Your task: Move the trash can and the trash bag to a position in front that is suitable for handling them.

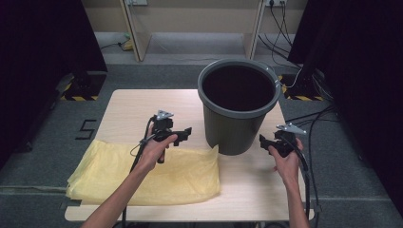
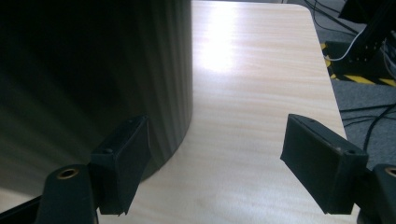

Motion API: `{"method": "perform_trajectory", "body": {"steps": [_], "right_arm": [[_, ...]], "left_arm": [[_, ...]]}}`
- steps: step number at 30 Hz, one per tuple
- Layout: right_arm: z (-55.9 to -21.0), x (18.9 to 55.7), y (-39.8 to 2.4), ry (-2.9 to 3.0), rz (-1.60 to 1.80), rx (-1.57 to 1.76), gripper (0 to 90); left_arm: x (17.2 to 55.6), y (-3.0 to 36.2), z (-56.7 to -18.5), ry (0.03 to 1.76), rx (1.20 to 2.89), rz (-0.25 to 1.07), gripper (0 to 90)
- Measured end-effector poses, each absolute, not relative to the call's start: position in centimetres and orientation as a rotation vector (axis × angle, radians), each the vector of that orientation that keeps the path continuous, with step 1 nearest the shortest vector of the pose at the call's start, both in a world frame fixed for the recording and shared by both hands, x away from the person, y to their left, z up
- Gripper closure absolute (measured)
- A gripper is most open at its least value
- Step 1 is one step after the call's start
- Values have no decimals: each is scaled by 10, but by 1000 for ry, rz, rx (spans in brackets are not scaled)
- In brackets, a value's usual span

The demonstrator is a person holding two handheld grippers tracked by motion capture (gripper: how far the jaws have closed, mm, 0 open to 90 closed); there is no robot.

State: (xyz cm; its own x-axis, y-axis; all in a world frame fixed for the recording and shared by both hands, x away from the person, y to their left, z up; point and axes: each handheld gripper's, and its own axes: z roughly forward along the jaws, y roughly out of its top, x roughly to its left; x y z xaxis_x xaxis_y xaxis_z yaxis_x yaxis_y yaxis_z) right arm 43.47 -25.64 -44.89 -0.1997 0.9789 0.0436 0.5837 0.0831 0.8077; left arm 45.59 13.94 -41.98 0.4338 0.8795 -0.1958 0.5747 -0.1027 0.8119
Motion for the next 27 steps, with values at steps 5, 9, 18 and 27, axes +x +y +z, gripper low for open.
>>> {"method": "perform_trajectory", "body": {"steps": [5,9,18,27], "right_arm": [[-446,447,-262,1799,972,1550,244],[-450,457,-270,1773,1015,1547,254],[-461,469,-266,1787,1087,1535,295],[-463,472,-260,1813,1144,1493,356]], "left_arm": [[474,122,-427,1301,1772,409,160],[481,114,-432,1322,1767,447,160],[492,114,-434,1353,1736,455,163],[494,114,-436,1319,1748,459,194]]}}
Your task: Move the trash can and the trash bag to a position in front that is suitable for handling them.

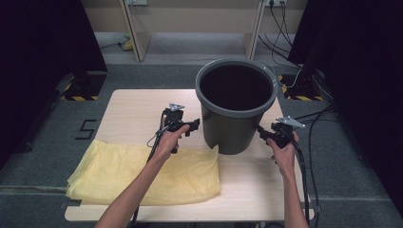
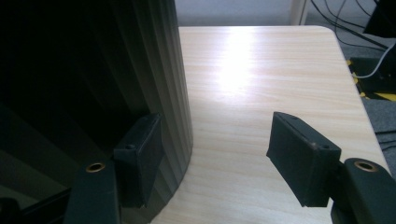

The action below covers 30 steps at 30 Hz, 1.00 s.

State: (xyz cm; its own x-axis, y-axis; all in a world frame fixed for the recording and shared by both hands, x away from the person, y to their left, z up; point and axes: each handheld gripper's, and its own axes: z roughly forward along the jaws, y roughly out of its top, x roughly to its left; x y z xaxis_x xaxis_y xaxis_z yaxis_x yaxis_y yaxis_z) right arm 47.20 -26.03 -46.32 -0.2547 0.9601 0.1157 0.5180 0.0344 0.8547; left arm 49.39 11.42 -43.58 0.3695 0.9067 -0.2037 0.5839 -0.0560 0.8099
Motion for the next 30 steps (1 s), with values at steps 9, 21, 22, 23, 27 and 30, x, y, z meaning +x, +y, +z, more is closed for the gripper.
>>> {"method": "perform_trajectory", "body": {"steps": [9,21,22,23,27,30], "right_arm": [[-450,482,-223,1917,993,1355,348],[-463,505,-231,1838,1060,1515,316],[-463,505,-232,1844,1064,1494,316],[-464,506,-230,1852,1069,1478,316],[-462,506,-223,1896,1053,1386,368],[-458,505,-216,1930,1040,1337,415]], "left_arm": [[497,137,-433,1347,1730,435,222],[509,142,-433,1411,1690,502,220],[510,142,-433,1410,1692,500,220],[512,141,-434,1416,1680,496,223],[513,141,-435,1417,1684,491,246],[511,145,-433,1423,1684,474,343]]}}
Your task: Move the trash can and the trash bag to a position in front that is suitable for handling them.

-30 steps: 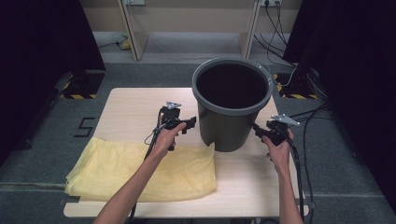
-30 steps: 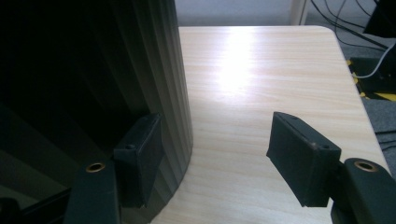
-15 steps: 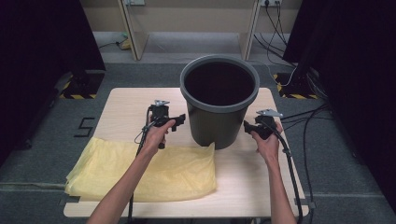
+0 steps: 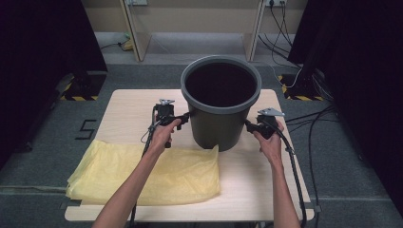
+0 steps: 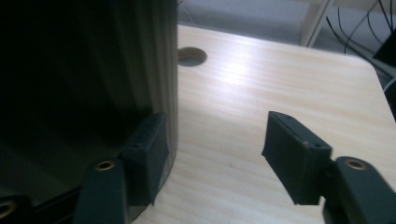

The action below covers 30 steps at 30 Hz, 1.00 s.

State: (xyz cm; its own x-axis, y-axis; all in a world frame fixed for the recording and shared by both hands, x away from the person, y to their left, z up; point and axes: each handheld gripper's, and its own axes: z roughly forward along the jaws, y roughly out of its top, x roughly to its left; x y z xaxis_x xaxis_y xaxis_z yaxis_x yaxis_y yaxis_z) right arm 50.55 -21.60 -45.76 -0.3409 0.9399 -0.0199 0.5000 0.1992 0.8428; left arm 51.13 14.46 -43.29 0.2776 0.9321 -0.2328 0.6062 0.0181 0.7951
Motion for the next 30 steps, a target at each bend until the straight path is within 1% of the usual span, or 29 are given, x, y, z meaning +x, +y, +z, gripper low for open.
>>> {"method": "perform_trajectory", "body": {"steps": [1,6,13,19,30], "right_arm": [[-455,505,-209,1942,1045,1315,455],[-453,505,-196,1978,1023,1269,467],[-454,506,-173,2014,1030,1224,467],[-452,510,-155,2046,994,1184,467],[-452,513,-132,2063,1010,1182,466]], "left_arm": [[510,147,-432,1419,1693,474,383],[503,162,-430,1420,1710,484,419],[500,185,-432,1448,1673,487,418],[499,200,-431,1472,1665,517,417],[498,221,-431,1490,1662,555,413]]}}
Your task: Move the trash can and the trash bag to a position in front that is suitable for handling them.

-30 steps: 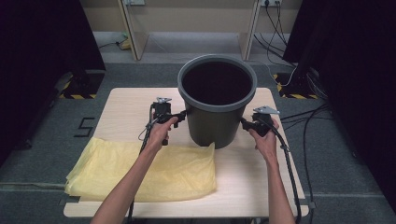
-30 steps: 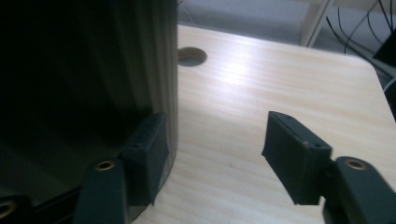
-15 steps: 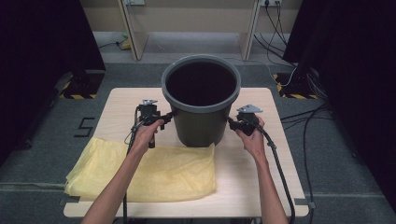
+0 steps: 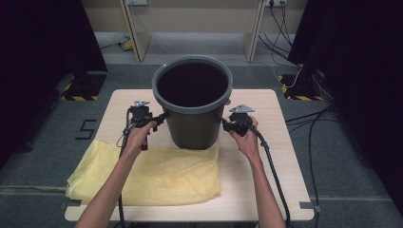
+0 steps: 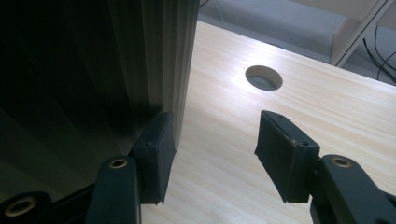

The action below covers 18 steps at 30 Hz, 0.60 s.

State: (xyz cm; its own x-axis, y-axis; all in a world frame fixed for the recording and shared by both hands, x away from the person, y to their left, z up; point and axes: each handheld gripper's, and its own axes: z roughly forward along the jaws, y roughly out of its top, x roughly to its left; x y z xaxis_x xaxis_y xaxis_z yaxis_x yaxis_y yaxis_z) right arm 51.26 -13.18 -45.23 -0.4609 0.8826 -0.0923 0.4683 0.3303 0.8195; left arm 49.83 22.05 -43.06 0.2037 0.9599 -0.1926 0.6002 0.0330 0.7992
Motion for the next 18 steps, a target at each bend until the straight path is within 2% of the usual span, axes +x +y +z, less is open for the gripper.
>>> {"method": "perform_trajectory", "body": {"steps": [10,13,16,18], "right_arm": [[-452,513,-118,2077,1016,1173,436],[-452,514,-117,2062,1005,1220,378],[-451,513,-118,2065,982,1253,300],[-450,511,-120,2069,927,1289,286]], "left_arm": [[498,234,-431,1514,1648,567,398],[498,235,-431,1519,1639,564,383],[498,240,-432,1523,1626,545,308],[495,243,-430,1513,1621,545,251]]}}
